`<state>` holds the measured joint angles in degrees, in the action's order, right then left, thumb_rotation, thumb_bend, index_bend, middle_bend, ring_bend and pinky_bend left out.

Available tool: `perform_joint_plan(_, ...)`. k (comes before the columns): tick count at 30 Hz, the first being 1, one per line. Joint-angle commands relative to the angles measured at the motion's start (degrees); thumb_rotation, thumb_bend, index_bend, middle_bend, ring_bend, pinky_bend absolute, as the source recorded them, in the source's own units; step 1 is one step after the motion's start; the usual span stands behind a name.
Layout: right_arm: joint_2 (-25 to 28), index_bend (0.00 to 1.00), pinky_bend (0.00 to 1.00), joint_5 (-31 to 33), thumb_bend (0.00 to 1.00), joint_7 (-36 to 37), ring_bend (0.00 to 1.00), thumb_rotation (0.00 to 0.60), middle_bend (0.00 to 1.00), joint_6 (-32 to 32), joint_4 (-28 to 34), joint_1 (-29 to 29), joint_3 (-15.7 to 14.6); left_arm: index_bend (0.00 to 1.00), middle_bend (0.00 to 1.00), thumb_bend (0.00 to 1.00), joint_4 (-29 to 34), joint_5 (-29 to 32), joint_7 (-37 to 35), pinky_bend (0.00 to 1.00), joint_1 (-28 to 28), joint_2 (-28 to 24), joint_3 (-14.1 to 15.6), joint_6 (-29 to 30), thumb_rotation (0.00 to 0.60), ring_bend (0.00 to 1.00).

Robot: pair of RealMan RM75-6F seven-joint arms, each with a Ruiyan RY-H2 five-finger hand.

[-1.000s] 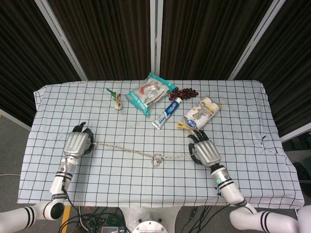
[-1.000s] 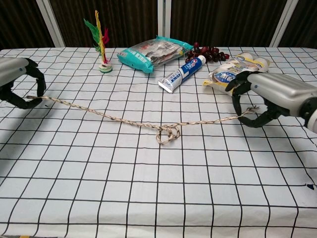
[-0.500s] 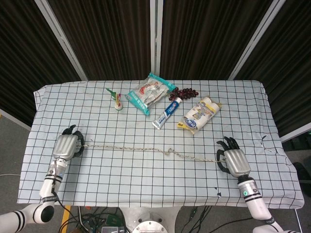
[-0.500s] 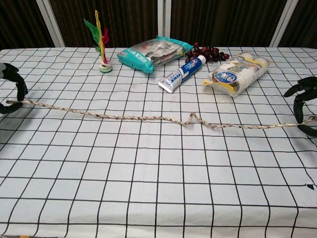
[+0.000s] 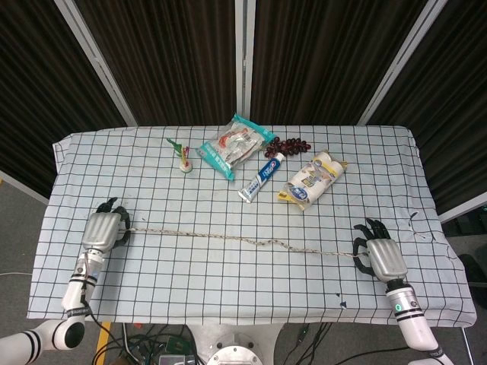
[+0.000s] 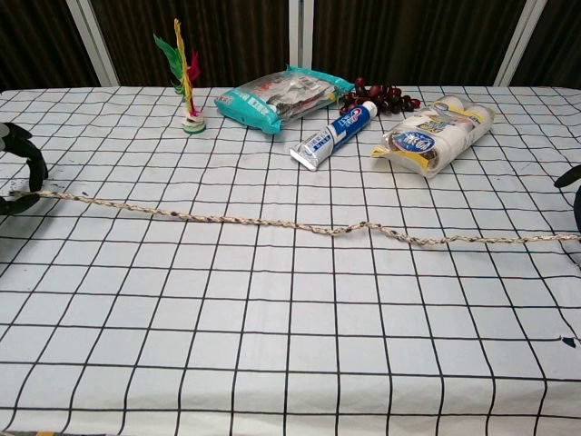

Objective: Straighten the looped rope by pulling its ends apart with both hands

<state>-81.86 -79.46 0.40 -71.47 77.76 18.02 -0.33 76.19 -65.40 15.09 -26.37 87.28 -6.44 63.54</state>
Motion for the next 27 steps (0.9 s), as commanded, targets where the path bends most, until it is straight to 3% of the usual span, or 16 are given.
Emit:
perform_joint_plan(1, 0.89, 0.66, 0.0, -0.79, 0.34, 1.93, 0.0, 0.6, 0.19, 1.03, -1.19, 0.28, 0.27, 0.65, 0.33, 0.42, -0.15, 0.13, -0.15, 0.18, -0.02, 0.1, -0.11, -0.35, 0.6, 0.08)
perform_joint_plan(27, 0.64, 0.66, 0.0, -0.37, 0.35, 6.06, 0.0, 0.6, 0.19, 6.08, -6.26, 0.8, 1.84, 0.65, 0.33, 0.42, -1.34, 0.1, 0.66, 0.18, -0.42, 0.84, -0.15, -2.24, 0.6, 0.08)
